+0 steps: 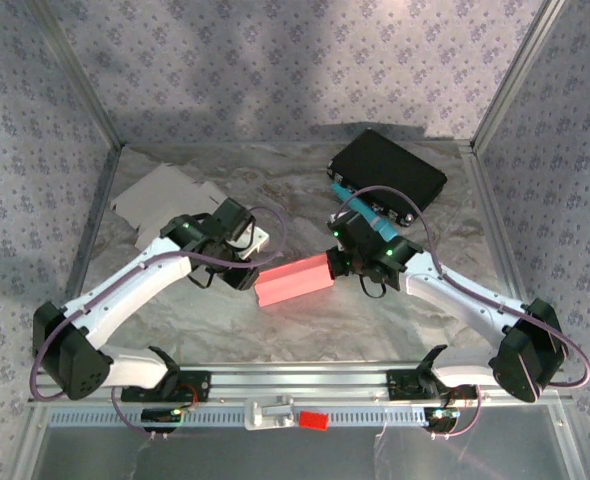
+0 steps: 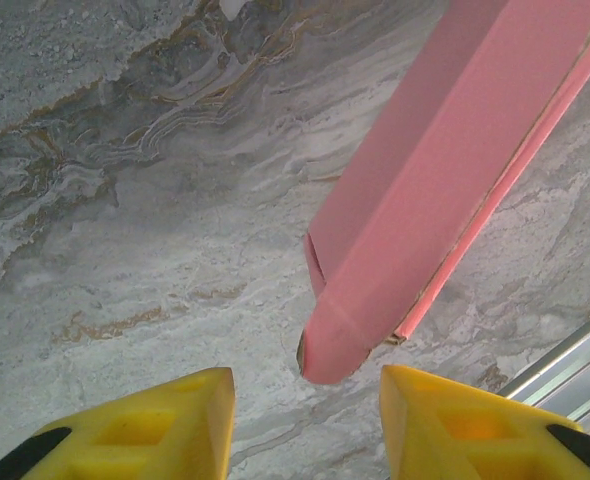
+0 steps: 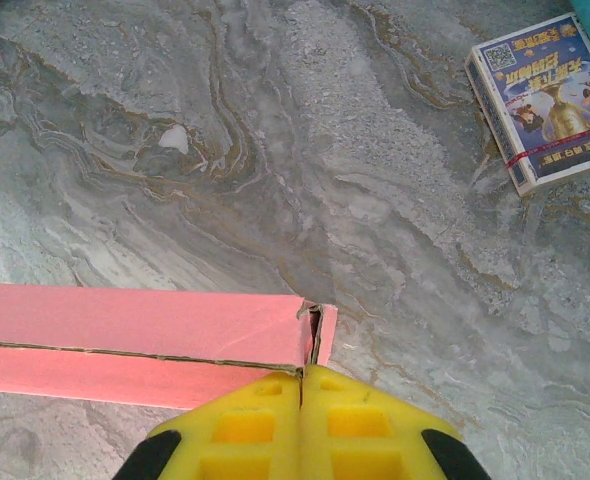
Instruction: Fold the paper box
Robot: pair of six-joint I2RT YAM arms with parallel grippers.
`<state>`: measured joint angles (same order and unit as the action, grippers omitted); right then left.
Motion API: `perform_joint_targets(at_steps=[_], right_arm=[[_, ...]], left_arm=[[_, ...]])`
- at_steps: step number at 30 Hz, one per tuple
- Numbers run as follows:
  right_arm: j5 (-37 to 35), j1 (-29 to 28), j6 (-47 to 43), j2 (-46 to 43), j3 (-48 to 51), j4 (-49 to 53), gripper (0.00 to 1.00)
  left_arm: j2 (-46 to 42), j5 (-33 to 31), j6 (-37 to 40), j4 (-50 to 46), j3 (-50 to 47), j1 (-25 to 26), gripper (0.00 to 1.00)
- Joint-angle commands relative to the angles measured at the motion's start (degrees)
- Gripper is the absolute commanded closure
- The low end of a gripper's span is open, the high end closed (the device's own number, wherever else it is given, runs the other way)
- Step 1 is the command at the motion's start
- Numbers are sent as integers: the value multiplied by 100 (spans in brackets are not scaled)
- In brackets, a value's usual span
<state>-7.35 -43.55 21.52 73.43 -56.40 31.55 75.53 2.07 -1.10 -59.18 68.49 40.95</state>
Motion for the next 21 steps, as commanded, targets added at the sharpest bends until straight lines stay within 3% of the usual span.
perform_joint_targets(at_steps=[1,14,21], right_arm=[[-18,-4,80,57,-77,259,100],[12,22,76,79,-103,254,100],[15,31,84,82,-95,256,100]], left_arm=[[59,96,105,49,143,42,60],[196,144,123,51,114,149,69],[277,110,69,99,147,168,83]])
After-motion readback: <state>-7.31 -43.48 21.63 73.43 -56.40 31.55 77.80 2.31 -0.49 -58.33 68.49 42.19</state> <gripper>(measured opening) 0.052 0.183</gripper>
